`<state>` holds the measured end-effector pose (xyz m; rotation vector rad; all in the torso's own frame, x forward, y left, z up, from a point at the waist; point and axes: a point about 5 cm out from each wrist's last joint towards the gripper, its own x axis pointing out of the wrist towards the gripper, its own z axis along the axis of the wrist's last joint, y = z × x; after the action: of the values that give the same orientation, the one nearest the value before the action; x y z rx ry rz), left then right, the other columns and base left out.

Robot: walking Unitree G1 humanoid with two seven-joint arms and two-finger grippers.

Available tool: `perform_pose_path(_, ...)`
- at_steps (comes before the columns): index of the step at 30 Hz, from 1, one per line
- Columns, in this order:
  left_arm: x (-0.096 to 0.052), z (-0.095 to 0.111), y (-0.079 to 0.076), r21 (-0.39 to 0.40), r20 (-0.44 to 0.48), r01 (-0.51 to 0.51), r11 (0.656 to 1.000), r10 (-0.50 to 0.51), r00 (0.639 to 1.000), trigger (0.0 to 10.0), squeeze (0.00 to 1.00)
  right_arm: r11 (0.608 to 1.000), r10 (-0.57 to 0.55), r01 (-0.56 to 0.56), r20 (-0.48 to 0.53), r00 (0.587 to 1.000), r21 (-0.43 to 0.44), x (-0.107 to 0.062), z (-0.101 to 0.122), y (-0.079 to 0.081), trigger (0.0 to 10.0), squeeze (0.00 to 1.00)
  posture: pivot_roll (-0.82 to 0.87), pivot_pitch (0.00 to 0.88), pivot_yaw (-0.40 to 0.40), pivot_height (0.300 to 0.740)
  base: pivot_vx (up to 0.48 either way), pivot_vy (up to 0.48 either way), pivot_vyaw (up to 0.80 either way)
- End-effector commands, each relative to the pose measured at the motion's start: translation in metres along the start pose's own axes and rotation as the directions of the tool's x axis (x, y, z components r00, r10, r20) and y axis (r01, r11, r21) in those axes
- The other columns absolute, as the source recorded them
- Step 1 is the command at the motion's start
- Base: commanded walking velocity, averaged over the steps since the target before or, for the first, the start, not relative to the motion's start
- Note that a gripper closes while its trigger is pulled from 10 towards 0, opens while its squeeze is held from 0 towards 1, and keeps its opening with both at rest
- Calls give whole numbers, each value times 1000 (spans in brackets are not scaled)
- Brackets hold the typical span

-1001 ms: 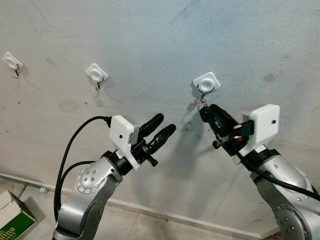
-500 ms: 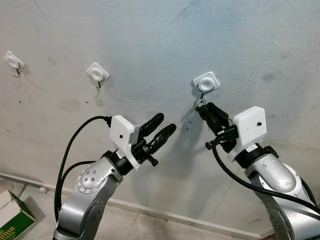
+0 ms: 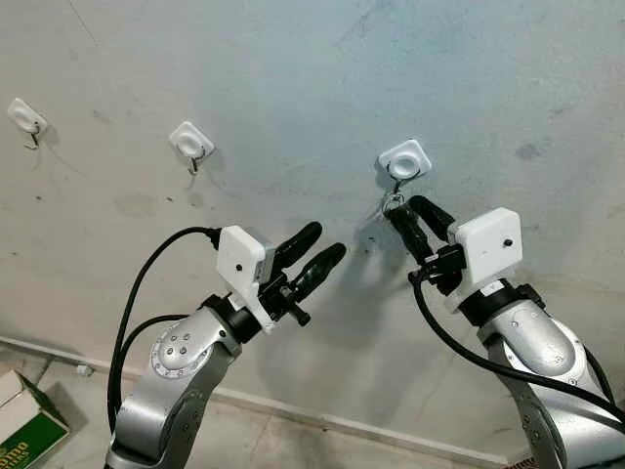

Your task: Hang keys on a hook

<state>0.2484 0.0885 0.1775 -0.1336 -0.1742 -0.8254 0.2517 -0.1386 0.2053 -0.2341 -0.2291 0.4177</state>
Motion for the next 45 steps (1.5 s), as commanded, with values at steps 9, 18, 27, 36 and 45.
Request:
perform_pose_path(9, 0, 0, 0, 9, 2, -8, 1000, 8, 1000, 10000, 0, 995, -95, 95, -8, 995, -29, -4, -4, -14, 10000, 1000, -131, 45, 20, 740, 0, 0, 0)
perform_pose_path(18, -6, -3, 5, 15, -11, -58, 998, 58, 998, 10000, 0, 995, -103, 103, -15, 995, -15, -12, -5, -12, 10000, 1000, -131, 45, 20, 740, 0, 0, 0)
perform_pose_path(27, -23, -8, 14, 16, -33, -165, 986, 166, 986, 10000, 0, 992, -121, 122, -59, 991, 10, -30, -14, -6, 10000, 1000, -118, 44, 27, 740, 0, 0, 0)
perform_pose_path(36, -40, -12, 19, 52, -70, -261, 964, 264, 962, 10000, 0, 991, -129, 132, -79, 989, 36, -40, -12, -3, 10000, 1000, -106, 45, 34, 740, 0, 0, 0)
perform_pose_path(45, -61, -26, 30, 73, -173, -438, 896, 444, 879, 10000, 0, 982, -146, 160, -134, 980, 101, -49, -20, -4, 10000, 922, -85, 55, 37, 740, 0, 0, 0)
